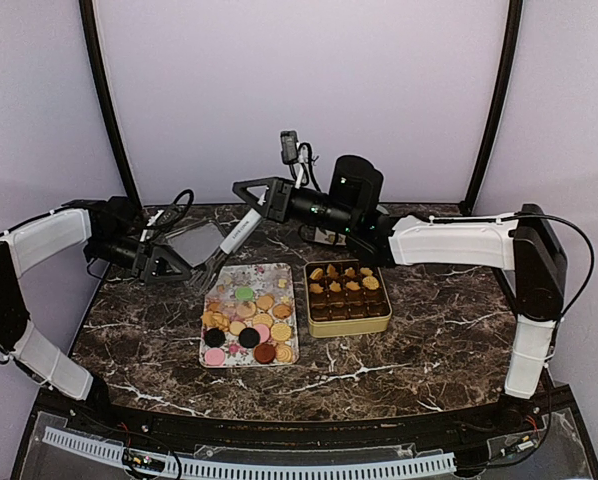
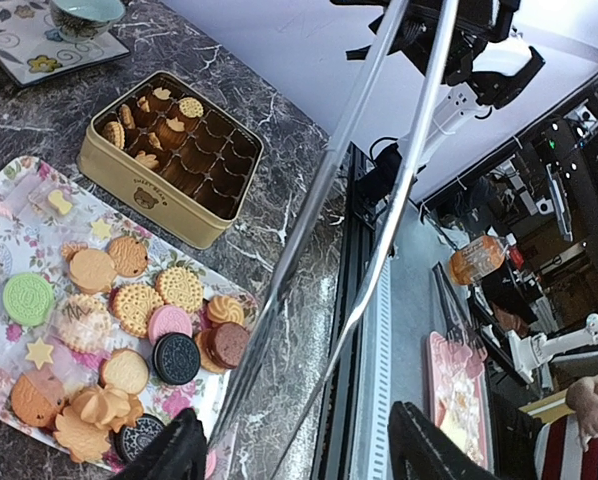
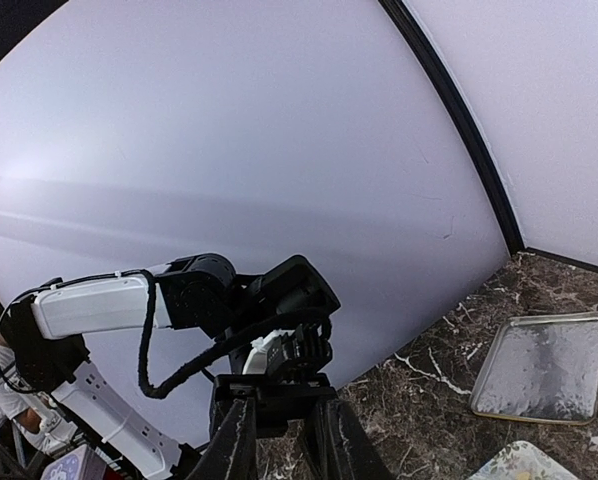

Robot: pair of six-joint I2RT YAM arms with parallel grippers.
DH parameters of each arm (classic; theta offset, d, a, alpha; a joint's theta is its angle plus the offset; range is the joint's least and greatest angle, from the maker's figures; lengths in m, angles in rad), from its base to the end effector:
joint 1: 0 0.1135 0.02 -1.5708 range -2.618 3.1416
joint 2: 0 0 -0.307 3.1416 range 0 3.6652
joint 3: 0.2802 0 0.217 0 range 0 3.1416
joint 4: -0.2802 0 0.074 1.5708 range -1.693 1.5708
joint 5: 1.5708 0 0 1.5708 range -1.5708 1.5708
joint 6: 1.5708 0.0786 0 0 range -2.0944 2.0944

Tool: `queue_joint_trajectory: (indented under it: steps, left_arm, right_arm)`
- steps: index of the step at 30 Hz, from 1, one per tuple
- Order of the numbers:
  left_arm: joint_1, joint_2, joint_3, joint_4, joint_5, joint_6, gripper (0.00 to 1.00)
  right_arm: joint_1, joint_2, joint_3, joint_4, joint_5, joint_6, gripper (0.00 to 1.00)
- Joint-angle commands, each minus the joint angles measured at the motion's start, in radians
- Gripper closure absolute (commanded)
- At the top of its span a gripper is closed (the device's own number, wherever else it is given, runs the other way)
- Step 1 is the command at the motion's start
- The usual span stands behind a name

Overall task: Pack the cookies
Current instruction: Pass from the right arm to the left

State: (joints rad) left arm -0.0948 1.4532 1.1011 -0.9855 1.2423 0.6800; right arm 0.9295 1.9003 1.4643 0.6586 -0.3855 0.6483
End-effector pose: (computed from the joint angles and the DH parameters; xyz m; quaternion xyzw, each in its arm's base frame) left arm 0.2153 -0.0952 0.3061 0.3678 0.7223 -0.5262 0.2573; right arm 0.2616 0.3998 0.4027 -0.2340 0.5856 0.6284 0.4555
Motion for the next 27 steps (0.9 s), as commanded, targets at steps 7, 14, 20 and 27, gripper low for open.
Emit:
queue_joint_trajectory:
  steps: [7,14,20,27]
  left_arm:
    - [-0.006,0.007,0.045,-0.06,0.004,0.043,0.62]
    - [-0.028,0.025,0.026,-0.063,0.0,0.051,0.79]
    - [-0.035,0.027,0.029,-0.084,0.004,0.071,1.0]
    - [-0.041,0.038,0.04,-0.139,0.021,0.119,1.0]
  right_arm:
    - [0.008,-0.01,0.023,0.065,-0.001,0.0,0.81]
    - [0.008,-0.003,0.03,0.084,-0.015,0.017,0.81]
    - [0.008,0.007,0.042,0.081,-0.027,0.023,0.8]
    - [0.008,0.013,0.05,0.08,-0.028,0.031,0.75]
